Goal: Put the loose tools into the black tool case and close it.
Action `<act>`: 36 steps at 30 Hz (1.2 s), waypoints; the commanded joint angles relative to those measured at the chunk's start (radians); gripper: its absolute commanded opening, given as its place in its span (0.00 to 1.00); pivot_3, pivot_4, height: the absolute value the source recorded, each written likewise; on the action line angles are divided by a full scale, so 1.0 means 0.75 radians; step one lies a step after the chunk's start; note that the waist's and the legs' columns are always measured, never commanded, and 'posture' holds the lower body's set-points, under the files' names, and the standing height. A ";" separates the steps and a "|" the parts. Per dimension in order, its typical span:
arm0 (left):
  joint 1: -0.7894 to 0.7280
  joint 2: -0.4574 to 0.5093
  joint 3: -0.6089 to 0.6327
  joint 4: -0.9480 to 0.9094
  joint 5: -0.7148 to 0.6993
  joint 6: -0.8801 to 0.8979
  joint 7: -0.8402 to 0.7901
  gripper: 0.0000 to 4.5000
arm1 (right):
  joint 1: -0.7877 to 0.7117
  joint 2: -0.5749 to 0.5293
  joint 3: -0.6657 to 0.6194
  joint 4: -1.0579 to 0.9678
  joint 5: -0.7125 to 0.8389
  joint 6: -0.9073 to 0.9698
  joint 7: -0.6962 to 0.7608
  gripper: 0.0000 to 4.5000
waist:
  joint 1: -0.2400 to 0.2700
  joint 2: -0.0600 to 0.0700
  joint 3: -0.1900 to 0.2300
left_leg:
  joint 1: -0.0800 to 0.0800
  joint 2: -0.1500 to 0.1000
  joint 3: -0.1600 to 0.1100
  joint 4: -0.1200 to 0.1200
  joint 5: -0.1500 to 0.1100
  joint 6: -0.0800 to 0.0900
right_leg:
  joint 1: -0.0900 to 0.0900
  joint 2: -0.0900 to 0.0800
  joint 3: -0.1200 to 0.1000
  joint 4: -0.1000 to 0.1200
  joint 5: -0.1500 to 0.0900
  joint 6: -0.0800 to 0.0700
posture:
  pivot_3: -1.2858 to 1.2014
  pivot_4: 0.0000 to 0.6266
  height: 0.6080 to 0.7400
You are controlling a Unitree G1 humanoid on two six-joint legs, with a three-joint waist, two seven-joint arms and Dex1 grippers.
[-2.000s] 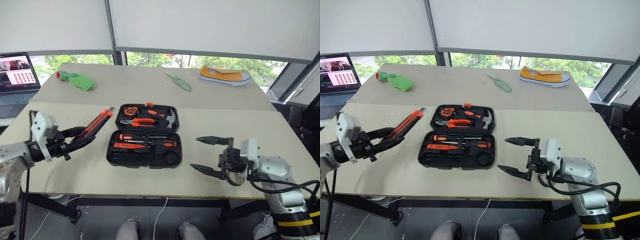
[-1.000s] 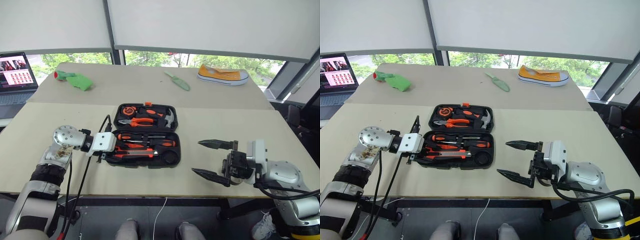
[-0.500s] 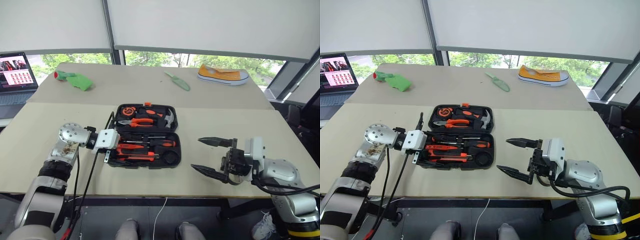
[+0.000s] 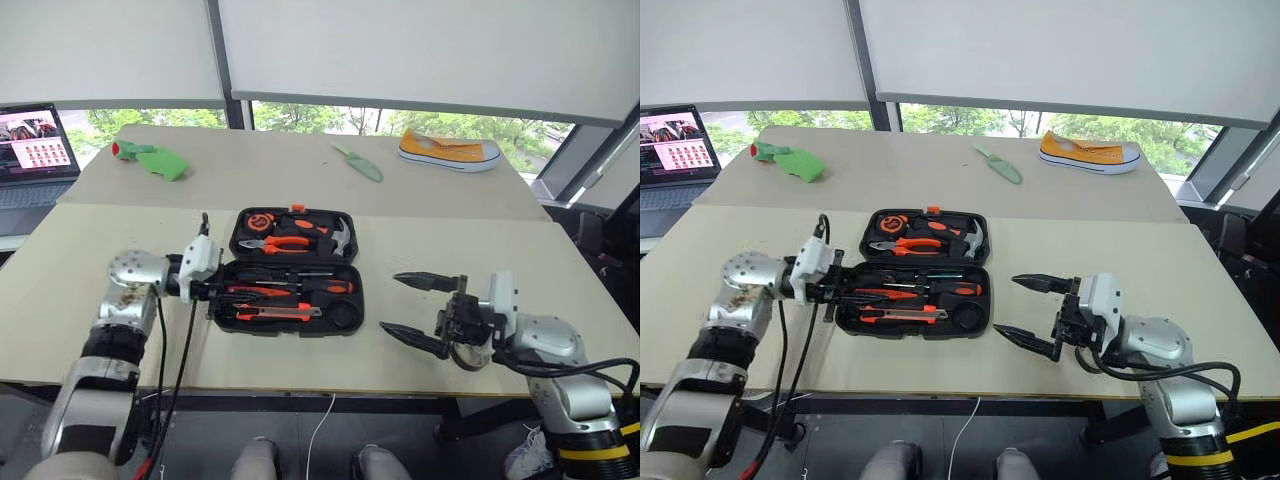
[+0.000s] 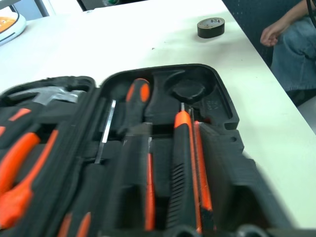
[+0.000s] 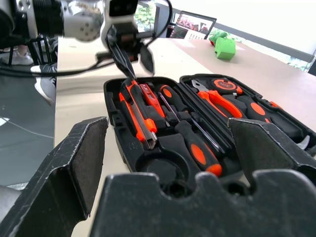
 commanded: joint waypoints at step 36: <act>0.045 -0.031 0.157 -0.026 -0.089 0.098 0.091 0.52 | 0.273 -0.042 -0.253 -0.154 0.077 0.065 -0.135 1.00 | 0.003 0.014 -0.013 | 0.009 -0.002 -0.003 -0.001 -0.001 0.001 | 0.013 -0.002 -0.003 -0.002 -0.002 0.002 | 0.52 0.24 1.00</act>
